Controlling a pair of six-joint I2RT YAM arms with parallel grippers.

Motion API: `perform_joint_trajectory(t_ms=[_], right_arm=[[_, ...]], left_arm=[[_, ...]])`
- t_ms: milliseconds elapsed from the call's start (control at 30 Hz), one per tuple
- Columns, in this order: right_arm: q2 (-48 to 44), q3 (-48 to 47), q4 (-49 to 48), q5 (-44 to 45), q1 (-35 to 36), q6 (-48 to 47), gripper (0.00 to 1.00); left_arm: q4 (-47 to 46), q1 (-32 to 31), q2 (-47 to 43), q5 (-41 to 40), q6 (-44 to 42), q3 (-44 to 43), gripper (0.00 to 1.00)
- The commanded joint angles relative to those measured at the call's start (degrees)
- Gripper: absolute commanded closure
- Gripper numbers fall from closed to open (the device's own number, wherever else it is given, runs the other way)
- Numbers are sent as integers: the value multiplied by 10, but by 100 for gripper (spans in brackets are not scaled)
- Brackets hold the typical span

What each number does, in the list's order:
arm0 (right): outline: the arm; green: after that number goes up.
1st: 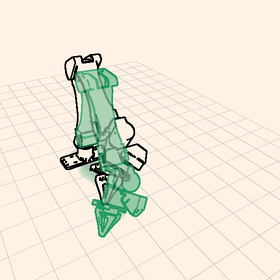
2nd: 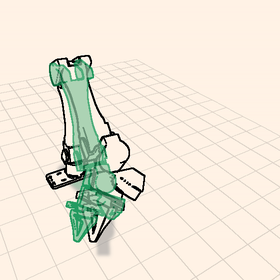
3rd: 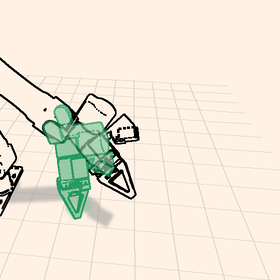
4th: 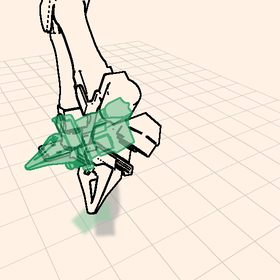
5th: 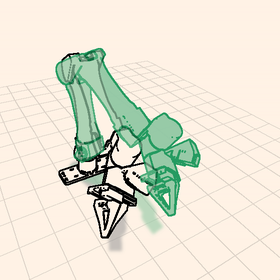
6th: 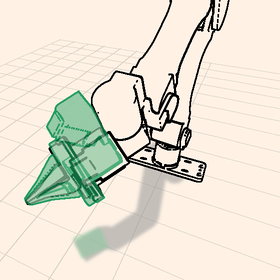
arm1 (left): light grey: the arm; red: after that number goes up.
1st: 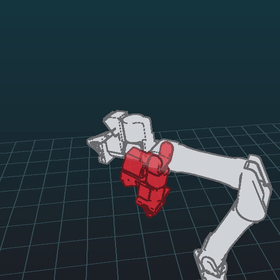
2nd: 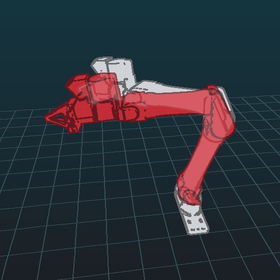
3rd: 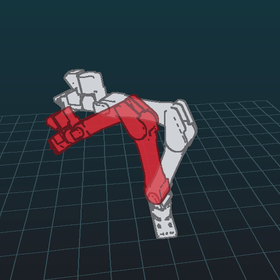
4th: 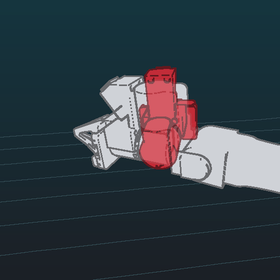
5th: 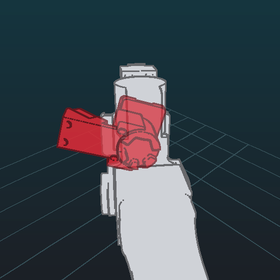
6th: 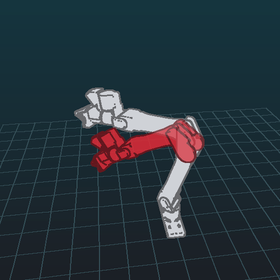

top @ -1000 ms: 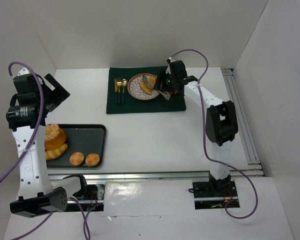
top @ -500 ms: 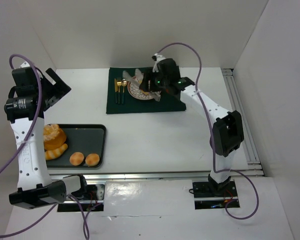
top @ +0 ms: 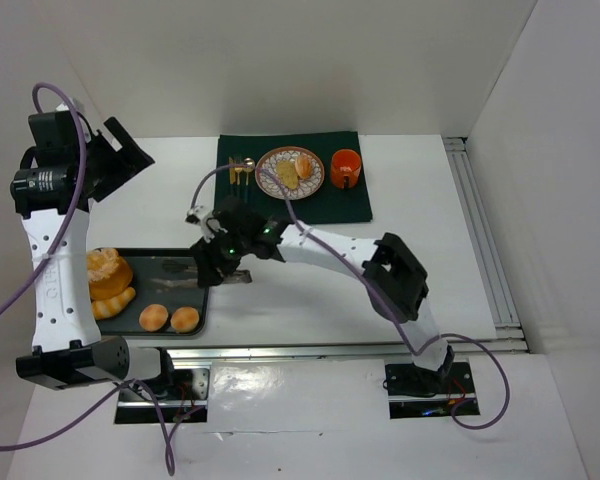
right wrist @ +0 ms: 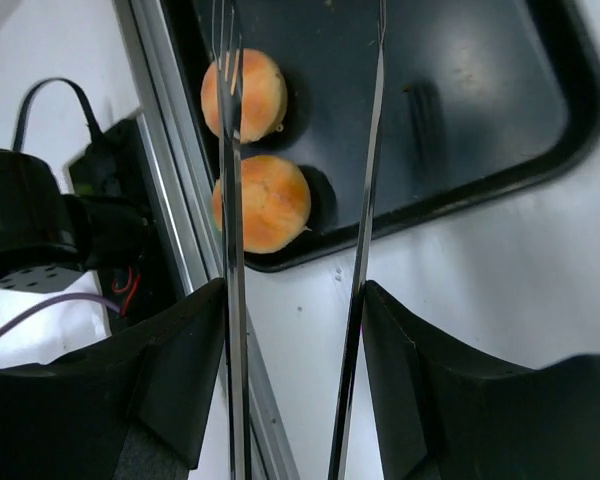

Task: Place the bread

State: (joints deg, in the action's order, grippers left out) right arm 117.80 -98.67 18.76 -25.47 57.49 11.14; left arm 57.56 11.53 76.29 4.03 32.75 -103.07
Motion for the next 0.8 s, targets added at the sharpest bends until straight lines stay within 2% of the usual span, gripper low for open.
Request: perform_joint_trajectory(t_ms=[0,367,567,767], right_arm=[[43,-63,-5,0,19,-16,39],[182,-220,27,45,53,-34,39],[219,-262,40,32,58,-39,39],[225,-262,45,10,63,-52,39]], left_arm=[[-24,-1,-10,28,-16,2,6],[-68,-1,-35,90,2,43,6],[-68,-1,-35,73,2,37,5],[-68,-1,-35,78,-3,37,5]])
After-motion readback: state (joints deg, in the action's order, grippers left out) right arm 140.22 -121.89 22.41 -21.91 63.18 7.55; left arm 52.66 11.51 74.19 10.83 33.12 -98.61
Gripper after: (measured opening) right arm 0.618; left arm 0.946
